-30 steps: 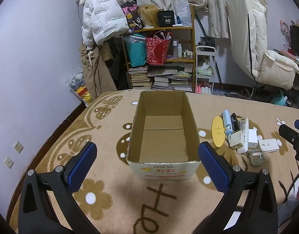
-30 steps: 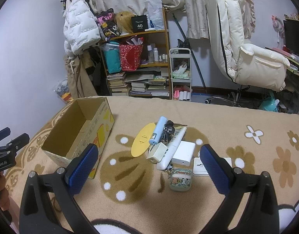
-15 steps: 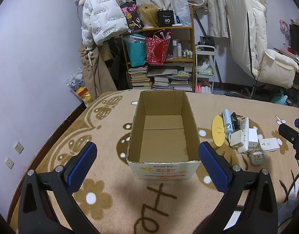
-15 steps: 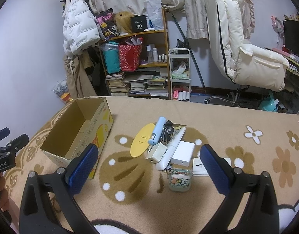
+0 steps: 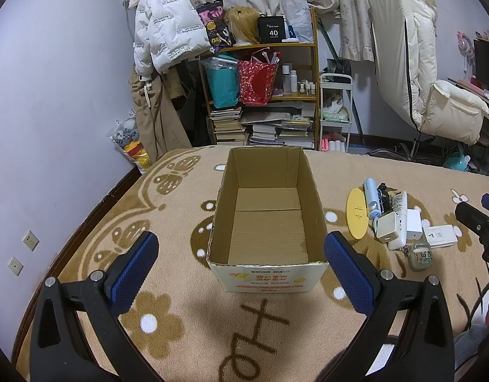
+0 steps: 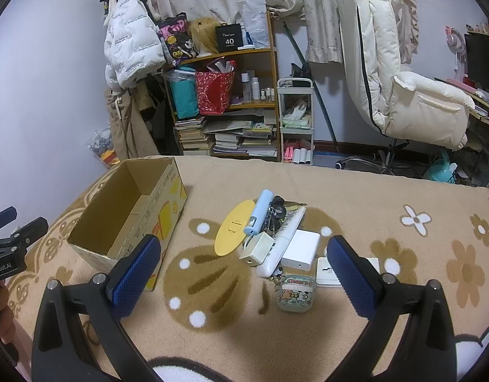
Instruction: Organize rigid objects
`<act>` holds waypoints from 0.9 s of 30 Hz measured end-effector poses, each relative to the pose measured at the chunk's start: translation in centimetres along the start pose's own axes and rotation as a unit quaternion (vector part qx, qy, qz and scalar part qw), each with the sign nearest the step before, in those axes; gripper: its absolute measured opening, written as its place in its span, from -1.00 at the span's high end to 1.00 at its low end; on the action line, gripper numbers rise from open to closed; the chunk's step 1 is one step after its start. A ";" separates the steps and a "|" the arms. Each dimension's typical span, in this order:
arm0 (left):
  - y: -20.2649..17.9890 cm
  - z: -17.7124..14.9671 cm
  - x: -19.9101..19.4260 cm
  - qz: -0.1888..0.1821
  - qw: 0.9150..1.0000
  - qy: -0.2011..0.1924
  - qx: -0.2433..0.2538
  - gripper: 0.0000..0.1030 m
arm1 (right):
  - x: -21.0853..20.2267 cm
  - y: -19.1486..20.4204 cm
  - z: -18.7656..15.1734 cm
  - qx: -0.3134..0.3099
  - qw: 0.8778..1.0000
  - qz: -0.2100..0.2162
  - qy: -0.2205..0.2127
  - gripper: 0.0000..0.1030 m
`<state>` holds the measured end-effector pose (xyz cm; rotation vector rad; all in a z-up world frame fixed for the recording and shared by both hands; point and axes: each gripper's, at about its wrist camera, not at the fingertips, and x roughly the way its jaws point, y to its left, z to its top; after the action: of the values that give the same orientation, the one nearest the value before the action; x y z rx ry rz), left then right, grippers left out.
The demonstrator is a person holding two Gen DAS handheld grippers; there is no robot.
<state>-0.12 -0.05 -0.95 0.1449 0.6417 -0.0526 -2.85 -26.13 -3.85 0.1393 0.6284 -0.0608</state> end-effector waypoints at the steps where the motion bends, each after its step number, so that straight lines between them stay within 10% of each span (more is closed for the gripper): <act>1: 0.0 -0.1 0.0 0.000 1.000 0.000 0.000 -1.00 | 0.0 0.0 0.0 0.000 1.000 0.001 0.000 -1.00; 27: -0.3 1.5 3.4 -0.017 1.000 0.020 0.011 -1.00 | 1.3 -0.3 1.1 -0.010 1.000 0.005 0.007 -1.00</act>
<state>3.46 -0.63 -1.80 0.1578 0.6844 -0.0891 -1.20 -26.59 -3.75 0.1228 0.6431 -0.0441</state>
